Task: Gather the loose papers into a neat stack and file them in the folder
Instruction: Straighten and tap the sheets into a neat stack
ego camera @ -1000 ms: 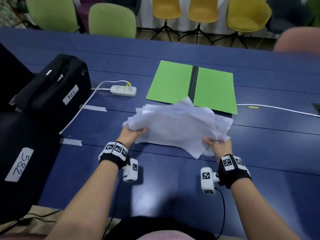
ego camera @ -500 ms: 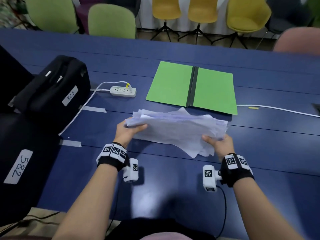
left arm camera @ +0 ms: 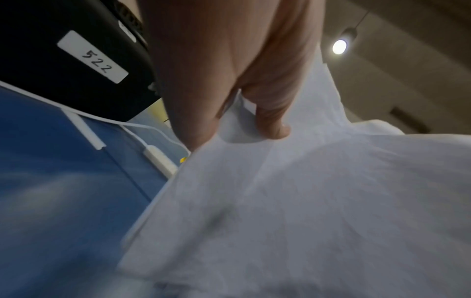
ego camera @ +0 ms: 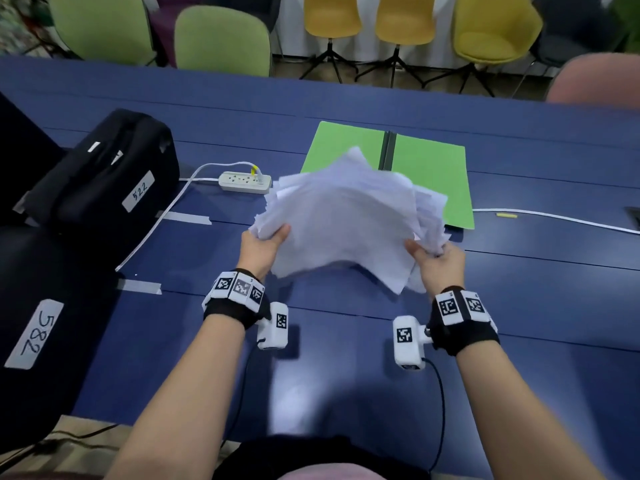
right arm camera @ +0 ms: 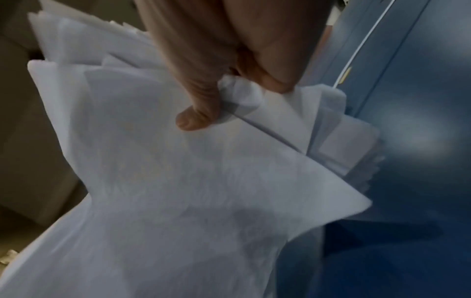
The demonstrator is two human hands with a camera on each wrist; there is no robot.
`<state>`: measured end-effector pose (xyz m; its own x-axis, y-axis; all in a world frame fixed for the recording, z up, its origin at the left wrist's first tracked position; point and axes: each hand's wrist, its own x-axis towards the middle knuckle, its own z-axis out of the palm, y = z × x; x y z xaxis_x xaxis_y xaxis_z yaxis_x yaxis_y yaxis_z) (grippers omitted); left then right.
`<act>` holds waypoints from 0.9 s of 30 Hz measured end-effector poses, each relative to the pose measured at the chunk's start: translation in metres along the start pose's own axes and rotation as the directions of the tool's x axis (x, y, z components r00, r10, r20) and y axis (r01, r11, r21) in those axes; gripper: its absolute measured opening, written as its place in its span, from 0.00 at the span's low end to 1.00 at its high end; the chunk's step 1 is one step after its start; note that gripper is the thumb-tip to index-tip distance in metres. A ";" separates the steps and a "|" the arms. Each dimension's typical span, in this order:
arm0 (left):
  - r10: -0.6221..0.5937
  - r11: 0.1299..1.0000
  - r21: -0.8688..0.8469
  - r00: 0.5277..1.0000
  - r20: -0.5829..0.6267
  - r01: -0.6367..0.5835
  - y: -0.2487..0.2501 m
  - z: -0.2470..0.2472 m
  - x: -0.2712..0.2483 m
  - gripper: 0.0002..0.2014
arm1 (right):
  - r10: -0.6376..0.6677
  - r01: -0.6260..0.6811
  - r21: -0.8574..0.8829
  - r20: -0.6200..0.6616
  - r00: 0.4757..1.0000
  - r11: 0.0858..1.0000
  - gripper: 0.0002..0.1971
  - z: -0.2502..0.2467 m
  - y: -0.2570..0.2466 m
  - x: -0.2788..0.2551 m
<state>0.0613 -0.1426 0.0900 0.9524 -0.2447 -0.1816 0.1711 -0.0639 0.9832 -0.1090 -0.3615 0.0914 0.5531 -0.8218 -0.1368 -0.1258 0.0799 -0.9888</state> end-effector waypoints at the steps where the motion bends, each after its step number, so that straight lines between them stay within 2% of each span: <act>1: 0.031 0.999 -0.017 1.000 0.006 -0.030 0.004 0.000 -0.004 0.07 | -0.055 0.055 0.036 -0.008 0.998 0.998 0.12 0.002 -0.011 0.000; 4: 0.084 0.996 -0.030 0.996 0.019 -0.084 0.003 0.000 -0.020 0.07 | -0.109 0.109 0.050 -0.003 0.994 0.993 0.15 -0.001 -0.013 0.003; 8: 0.042 0.999 -0.013 0.996 -0.076 -0.043 -0.015 0.005 -0.031 0.08 | 0.019 -0.019 0.035 -0.001 1.000 0.999 0.19 -0.010 0.016 -0.009; 11: 0.060 0.997 -0.048 0.987 -0.150 -0.068 -0.012 0.013 -0.028 0.12 | 0.048 -0.047 0.092 -0.010 0.999 0.995 0.16 -0.012 0.020 -0.011; 13: 0.042 0.995 -0.077 0.969 -0.243 -0.063 -0.003 0.020 -0.024 0.16 | 0.041 -0.039 0.094 -0.020 0.999 0.995 0.15 -0.014 0.021 -0.011; 15: -0.003 0.997 -0.071 0.945 -0.327 -0.022 0.005 0.027 -0.019 0.21 | 0.039 -0.034 0.122 -0.041 0.998 0.992 0.12 -0.014 0.016 -0.012; 18: -0.054 0.998 -0.009 0.919 -0.391 0.055 0.010 0.032 -0.013 0.26 | 0.005 0.007 0.182 -0.069 0.998 0.983 0.10 -0.009 0.011 -0.011; 21: -0.055 0.995 0.052 0.892 -0.448 0.088 0.007 0.030 -0.004 0.24 | -0.033 0.051 0.188 -0.100 0.994 0.981 0.10 -0.006 0.008 -0.010; 24: -0.098 0.992 0.019 0.857 -0.506 0.125 0.010 0.023 0.007 0.20 | -0.042 0.054 0.135 -0.096 0.995 0.989 0.09 -0.007 0.010 -0.010; 27: -0.043 0.999 -0.036 0.899 -0.435 0.030 0.015 0.025 0.011 0.17 | -0.034 0.044 0.143 -0.073 0.997 0.989 0.10 -0.006 0.010 -0.008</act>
<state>0.0683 -0.1710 0.1023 0.9589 0.2036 -0.1975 0.2089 -0.0360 0.9773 -0.1193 -0.3579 0.0832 0.4953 -0.8631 -0.0984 0.0175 0.1232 -0.9922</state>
